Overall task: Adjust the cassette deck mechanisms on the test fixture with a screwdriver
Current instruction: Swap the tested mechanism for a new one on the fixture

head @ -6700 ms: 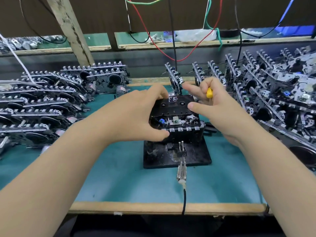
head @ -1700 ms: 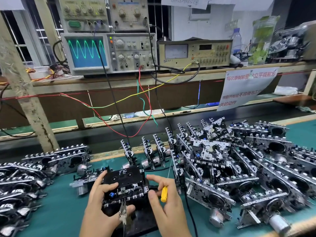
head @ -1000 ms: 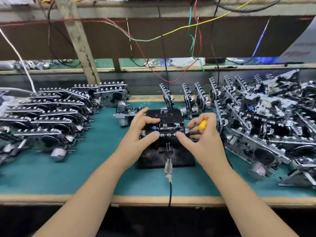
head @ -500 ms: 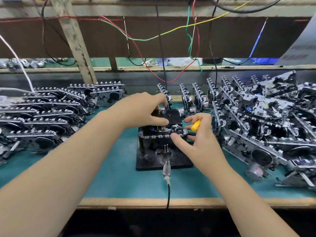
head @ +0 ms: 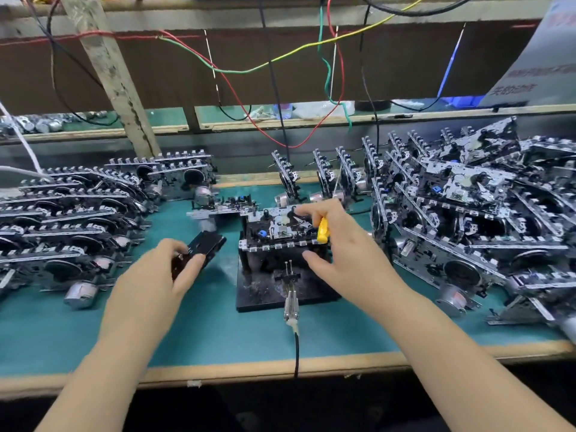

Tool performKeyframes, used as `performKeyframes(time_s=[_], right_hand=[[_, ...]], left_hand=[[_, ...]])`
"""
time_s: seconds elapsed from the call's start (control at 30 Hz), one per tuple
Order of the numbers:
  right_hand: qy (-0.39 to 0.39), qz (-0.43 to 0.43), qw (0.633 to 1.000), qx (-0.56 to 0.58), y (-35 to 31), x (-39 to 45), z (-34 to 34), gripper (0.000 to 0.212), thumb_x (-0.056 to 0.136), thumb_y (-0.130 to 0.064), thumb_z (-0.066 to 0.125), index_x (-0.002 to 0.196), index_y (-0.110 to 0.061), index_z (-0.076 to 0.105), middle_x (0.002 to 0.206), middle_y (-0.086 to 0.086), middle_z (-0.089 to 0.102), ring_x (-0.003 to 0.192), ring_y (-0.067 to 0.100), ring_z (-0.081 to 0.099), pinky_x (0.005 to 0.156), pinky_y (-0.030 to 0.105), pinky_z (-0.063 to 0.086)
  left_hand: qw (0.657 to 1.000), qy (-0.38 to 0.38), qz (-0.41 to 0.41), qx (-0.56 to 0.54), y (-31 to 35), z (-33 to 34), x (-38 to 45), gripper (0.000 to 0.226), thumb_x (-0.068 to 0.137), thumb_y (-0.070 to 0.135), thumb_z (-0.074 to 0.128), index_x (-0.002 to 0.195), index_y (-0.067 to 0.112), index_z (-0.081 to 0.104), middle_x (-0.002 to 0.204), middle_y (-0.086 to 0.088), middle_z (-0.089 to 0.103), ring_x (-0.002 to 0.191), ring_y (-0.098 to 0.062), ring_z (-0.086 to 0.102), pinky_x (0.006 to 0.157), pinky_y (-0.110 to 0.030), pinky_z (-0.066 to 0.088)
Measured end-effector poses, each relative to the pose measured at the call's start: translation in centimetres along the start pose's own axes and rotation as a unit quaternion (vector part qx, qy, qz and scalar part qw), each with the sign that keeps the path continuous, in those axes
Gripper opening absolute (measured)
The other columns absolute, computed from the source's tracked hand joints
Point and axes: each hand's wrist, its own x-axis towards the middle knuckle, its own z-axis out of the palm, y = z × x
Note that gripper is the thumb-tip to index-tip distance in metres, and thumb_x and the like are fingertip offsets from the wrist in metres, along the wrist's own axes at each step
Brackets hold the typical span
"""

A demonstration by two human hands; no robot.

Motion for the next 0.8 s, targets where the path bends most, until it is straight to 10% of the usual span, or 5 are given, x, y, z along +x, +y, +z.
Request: performKeyframes(time_s=[0.23, 0.4, 0.8], right_hand=[[-0.048, -0.011, 0.997, -0.057, -1.3, 2.1, -0.7, 0.036, 0.087, 0.001, 0.061, 0.104, -0.026, 0.044, 0.1, 0.004, 0.057, 0.088, 0.031, 0.055, 0.078, 0.052, 0.05], [-0.019, -0.016, 0.999, 0.031, -2.7, 3.1, -2.8, 0.055, 0.087, 0.005, 0.064, 0.087, -0.04, 0.031, 0.104, 0.0, 0.064, 0.092, 0.025, 0.059, 0.081, 0.048, 0.051], [0.091, 0.01, 0.995, 0.05, -0.7, 0.4, -12.3, 0.054, 0.083, 0.0, 0.076, 0.097, -0.03, 0.033, 0.098, -0.009, 0.071, 0.095, 0.018, 0.067, 0.083, 0.042, 0.053]], left_hand=[[0.997, -0.057, 0.044, 0.028, -0.1, -0.4, -1.5, 0.025, 0.089, 0.03, 0.072, 0.112, 0.021, 0.069, 0.125, -0.004, 0.065, 0.119, -0.031, 0.057, 0.1, -0.048, 0.045], [0.947, -0.062, 0.035, -0.313, 5.9, -1.4, -0.4, 0.029, 0.092, 0.022, 0.07, 0.112, 0.043, 0.063, 0.106, 0.023, 0.071, 0.101, 0.006, 0.065, 0.089, -0.021, 0.044], [0.88, -0.087, 0.093, -0.458, 17.8, -2.2, 1.1, 0.034, 0.079, 0.041, 0.066, 0.113, 0.046, 0.066, 0.11, 0.019, 0.072, 0.106, 0.001, 0.066, 0.094, -0.027, 0.046]])
